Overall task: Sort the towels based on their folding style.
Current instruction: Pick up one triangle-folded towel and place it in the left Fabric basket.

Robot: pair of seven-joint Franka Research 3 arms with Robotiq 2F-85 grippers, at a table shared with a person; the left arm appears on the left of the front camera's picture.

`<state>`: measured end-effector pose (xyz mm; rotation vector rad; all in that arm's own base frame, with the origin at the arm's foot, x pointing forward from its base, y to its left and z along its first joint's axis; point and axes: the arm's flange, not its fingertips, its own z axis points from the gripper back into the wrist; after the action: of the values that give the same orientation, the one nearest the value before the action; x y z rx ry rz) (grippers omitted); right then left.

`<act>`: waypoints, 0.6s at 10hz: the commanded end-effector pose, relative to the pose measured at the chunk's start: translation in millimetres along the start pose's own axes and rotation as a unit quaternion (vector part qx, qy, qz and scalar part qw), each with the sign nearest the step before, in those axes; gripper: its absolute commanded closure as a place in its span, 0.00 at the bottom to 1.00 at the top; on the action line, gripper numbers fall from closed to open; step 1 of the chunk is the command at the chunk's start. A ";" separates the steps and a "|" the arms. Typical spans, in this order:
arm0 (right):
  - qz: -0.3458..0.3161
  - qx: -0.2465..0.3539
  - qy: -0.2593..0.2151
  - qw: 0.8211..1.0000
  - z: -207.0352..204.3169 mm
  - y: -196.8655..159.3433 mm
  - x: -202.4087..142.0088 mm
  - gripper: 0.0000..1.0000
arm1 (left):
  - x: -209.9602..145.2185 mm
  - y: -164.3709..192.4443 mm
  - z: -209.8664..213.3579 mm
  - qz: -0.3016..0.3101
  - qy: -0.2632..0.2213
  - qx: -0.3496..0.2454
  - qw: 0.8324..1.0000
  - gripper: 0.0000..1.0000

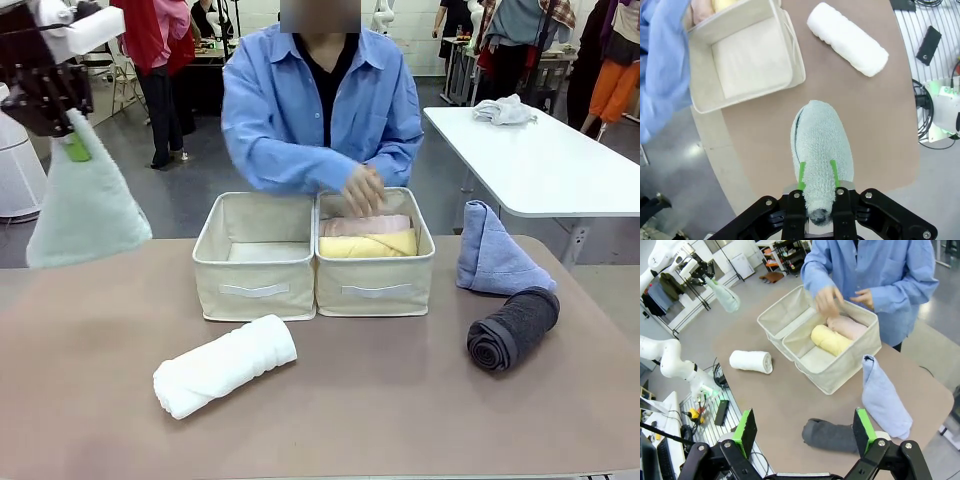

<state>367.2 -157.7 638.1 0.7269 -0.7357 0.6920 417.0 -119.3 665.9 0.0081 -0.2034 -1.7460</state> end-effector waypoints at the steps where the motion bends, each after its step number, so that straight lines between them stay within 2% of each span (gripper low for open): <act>1: 0.003 0.006 -0.007 1.000 -0.7 0.8 -0.7 0.00 | 22.6 22.2 4.5 0.007 0.014 0.011 1.000 0.84; 4: 0.003 0.006 -0.007 1.000 -0.7 0.8 -0.7 0.00 | 59.2 48.7 -6.7 0.000 0.021 0.012 1.000 0.84; 6: 0.003 0.006 -0.007 1.000 -0.7 0.8 -0.7 0.00 | 68.6 57.6 -14.5 0.007 0.028 0.012 1.000 0.84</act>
<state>367.2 -157.7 638.2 0.7267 -0.7357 0.6920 457.2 -194.5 660.4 0.0341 -0.1875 -1.7604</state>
